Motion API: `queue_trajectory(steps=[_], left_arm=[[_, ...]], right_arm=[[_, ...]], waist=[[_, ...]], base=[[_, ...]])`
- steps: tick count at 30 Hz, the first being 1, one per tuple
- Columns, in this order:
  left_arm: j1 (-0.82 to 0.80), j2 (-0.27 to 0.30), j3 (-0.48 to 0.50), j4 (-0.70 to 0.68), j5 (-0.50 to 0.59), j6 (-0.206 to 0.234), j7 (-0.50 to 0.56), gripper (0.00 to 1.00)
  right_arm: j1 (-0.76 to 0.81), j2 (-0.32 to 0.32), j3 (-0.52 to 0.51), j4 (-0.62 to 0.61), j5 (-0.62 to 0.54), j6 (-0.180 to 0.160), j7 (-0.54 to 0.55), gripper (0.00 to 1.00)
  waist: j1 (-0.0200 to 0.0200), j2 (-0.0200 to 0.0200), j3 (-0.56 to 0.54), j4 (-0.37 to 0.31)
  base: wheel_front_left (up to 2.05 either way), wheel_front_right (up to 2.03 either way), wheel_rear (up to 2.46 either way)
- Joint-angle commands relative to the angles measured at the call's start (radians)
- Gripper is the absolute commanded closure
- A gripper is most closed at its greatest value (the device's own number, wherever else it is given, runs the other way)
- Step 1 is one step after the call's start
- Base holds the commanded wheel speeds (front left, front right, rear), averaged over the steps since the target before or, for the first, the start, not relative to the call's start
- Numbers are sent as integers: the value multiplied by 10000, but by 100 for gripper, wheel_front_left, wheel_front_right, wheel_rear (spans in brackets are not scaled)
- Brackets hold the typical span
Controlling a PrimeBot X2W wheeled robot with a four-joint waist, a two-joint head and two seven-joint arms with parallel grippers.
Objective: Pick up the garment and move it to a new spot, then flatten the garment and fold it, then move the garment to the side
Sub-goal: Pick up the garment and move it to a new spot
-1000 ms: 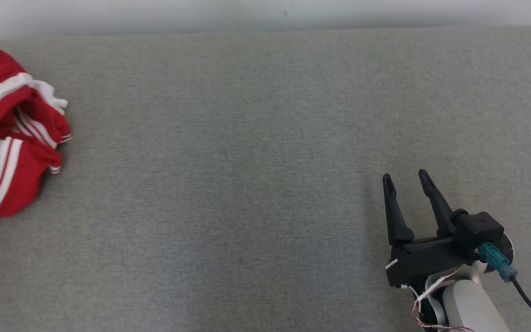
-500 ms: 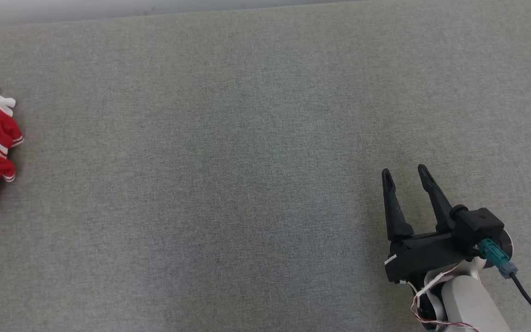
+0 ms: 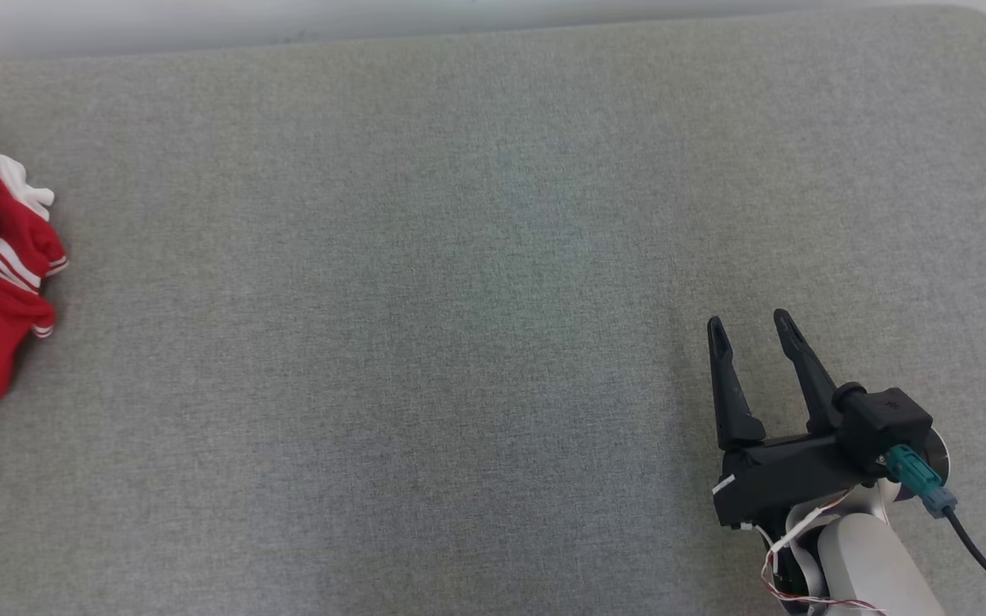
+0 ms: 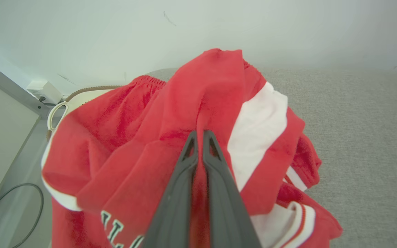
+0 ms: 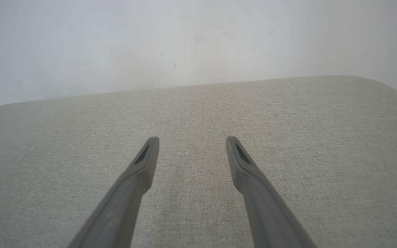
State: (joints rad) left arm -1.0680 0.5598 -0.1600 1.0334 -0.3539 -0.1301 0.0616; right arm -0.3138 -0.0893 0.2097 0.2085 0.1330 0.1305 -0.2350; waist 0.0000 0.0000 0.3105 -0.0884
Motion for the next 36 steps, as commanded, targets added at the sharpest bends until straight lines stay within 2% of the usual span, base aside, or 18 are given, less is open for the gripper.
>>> queue_trajectory(steps=[1,13,16,26,31,33,36], left_arm=[[-43,43,-46,-25,-116,10,-77,100],[-387,22,-962,-1115,-714,9,-1092,100],[-602,-84,-1738,-2600,-1103,8,-1044,100],[-274,-312,-2618,-5389,-1995,8,-171,100],[265,-862,-3249,-6779,-2231,8,375,100],[699,-1486,-3969,-7664,-2378,8,603,100],[1348,-1842,-4720,-8448,-2532,9,619,100]], right_arm=[[58,18,15,7,11,4,-50,0],[391,91,40,269,149,4,-105,0],[494,166,152,463,357,4,-153,0],[590,291,128,740,543,4,-286,0],[632,352,80,869,632,4,-312,0],[553,377,112,783,709,4,-311,0],[683,389,36,718,688,4,-298,0]], waist=[[0,0,-111,71],[0,0,-1064,350],[0,0,-1473,212],[0,0,-1847,-554],[0,0,-1900,-1114],[0,0,-1864,-1567],[0,0,-1762,-1942]], base=[[0,0,0],[0,0,0],[0,0,0],[0,0,0],[0,0,0],[0,0,0],[0,0,0]])
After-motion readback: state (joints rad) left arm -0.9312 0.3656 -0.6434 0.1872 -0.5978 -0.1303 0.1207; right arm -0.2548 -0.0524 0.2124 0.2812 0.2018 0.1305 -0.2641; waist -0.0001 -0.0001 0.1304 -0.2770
